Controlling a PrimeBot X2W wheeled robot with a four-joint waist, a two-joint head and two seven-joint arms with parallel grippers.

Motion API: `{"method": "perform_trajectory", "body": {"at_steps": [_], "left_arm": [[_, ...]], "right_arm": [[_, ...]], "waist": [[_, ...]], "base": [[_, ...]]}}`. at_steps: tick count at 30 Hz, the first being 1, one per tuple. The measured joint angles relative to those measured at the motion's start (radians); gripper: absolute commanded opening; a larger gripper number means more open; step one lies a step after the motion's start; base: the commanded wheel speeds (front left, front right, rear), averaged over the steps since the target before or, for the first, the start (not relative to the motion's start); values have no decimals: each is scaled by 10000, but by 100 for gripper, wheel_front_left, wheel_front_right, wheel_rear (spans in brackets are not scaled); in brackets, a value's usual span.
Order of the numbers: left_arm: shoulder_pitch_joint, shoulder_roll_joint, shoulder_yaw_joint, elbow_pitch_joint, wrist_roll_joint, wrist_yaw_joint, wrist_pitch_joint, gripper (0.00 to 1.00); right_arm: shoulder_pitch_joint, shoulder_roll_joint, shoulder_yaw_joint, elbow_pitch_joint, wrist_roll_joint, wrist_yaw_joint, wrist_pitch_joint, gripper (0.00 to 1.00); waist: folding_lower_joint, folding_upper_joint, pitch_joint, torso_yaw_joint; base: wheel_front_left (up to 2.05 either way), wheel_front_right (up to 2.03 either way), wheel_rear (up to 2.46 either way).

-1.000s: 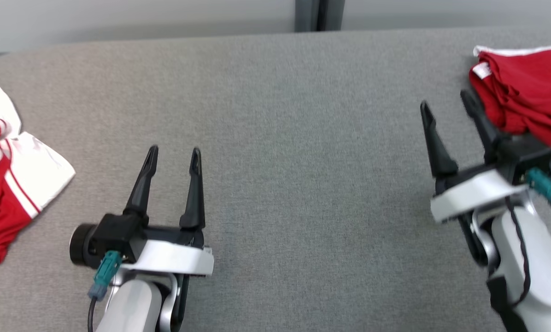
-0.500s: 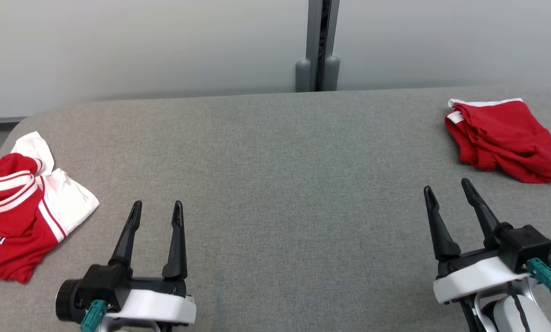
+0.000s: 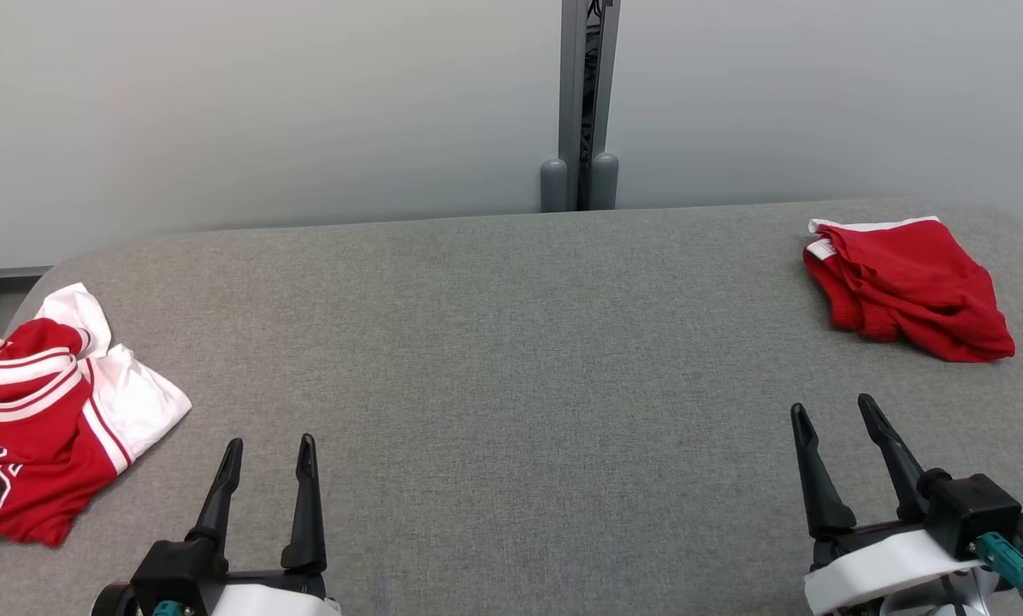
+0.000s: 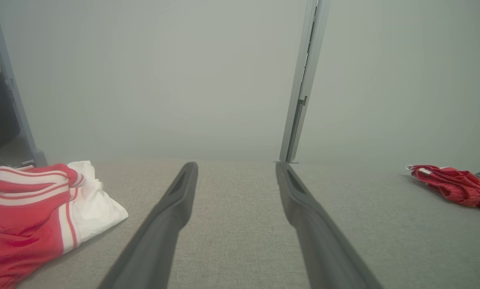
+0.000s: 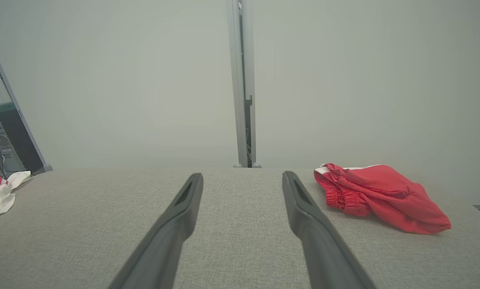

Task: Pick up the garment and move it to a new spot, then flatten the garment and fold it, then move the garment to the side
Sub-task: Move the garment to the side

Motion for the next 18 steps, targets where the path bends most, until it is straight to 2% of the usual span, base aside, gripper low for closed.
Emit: {"method": "perform_trajectory", "body": {"at_steps": [18], "left_arm": [[-10, -2, -104, 263, 73, 19, 0, 100]], "right_arm": [[56, 140, -29, -10, -105, 0, 0, 100]], "waist": [[0, 0, 66, 35]], "base": [[0, 0, 0]]}}
